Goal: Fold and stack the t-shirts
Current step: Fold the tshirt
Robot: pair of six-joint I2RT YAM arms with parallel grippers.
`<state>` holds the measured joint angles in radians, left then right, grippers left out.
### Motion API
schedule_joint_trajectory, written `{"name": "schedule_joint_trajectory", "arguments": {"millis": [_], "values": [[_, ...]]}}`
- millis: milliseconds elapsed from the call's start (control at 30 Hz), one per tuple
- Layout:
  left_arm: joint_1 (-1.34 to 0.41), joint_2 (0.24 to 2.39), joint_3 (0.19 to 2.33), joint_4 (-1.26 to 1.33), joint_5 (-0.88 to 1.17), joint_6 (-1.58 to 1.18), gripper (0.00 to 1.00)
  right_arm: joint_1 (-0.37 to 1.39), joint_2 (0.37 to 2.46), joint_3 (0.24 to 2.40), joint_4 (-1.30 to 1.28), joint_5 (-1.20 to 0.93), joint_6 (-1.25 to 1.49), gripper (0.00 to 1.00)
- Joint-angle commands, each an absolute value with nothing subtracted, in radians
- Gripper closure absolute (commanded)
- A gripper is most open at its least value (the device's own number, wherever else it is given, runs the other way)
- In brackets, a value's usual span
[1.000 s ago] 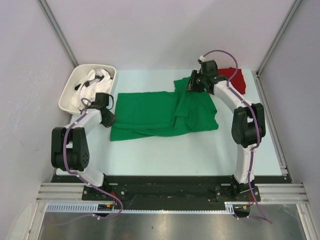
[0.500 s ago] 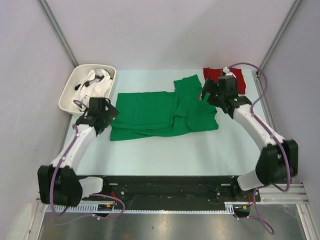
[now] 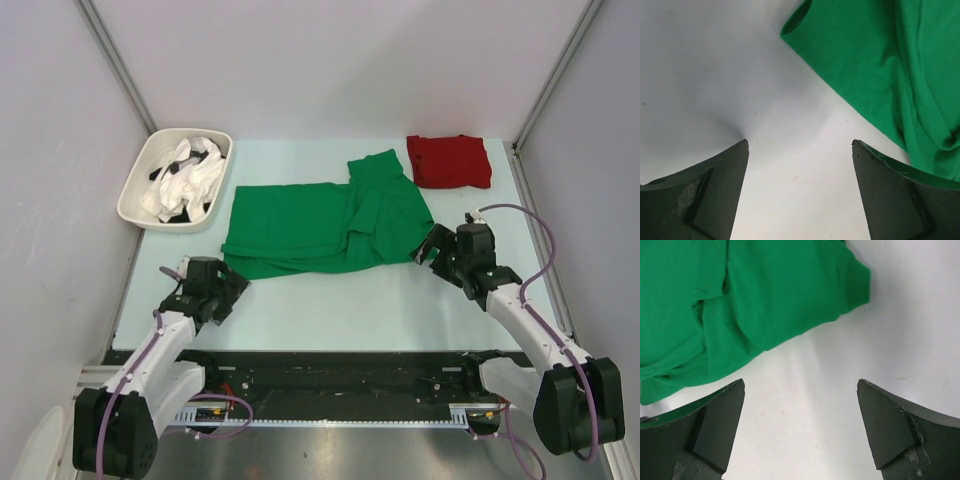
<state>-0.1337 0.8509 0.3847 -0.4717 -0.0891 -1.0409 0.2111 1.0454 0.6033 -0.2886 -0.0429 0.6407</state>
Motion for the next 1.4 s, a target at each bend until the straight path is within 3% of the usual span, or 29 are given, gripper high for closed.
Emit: {"name": "schedule_joint_trajectory", "arguments": {"millis": [0, 200, 400, 767, 900, 1000, 1100, 1367], "values": [[-0.135, 0.879, 0.350, -0.351, -0.081, -1.152, 0.14, 0.210, 0.986, 0.597, -0.167, -0.078, 0.664, 0.02], [-0.135, 0.962, 0.325, -0.295, -0.161, -1.239, 0.30, 0.212, 0.973, 0.569, -0.143, -0.083, 0.667, 0.03], [-0.133, 1.078, 0.354, -0.290, -0.222, -1.282, 0.40, 0.213, 0.989, 0.542, -0.103, -0.072, 0.675, 0.04], [-0.129, 1.307, 0.466, -0.310, -0.252, -1.284, 0.42, 0.209, 1.040, 0.518, -0.032, -0.104, 0.661, 0.04], [-0.123, 1.302, 0.466, -0.291, -0.245, -1.269, 0.79, 0.206, 1.060, 0.518, -0.015, -0.106, 0.670, 0.04], [-0.110, 1.311, 0.480, -0.295, -0.252, -1.250, 0.91, 0.193, 1.086, 0.518, -0.011, -0.101, 0.686, 0.04], [-0.095, 1.321, 0.480, -0.281, -0.230, -1.238, 1.00, 0.176, 1.121, 0.518, 0.031, -0.101, 0.719, 0.04], [-0.064, 1.275, 0.474, -0.282, -0.213, -1.204, 1.00, 0.160, 1.202, 0.477, 0.109, -0.127, 0.839, 0.09]]}}
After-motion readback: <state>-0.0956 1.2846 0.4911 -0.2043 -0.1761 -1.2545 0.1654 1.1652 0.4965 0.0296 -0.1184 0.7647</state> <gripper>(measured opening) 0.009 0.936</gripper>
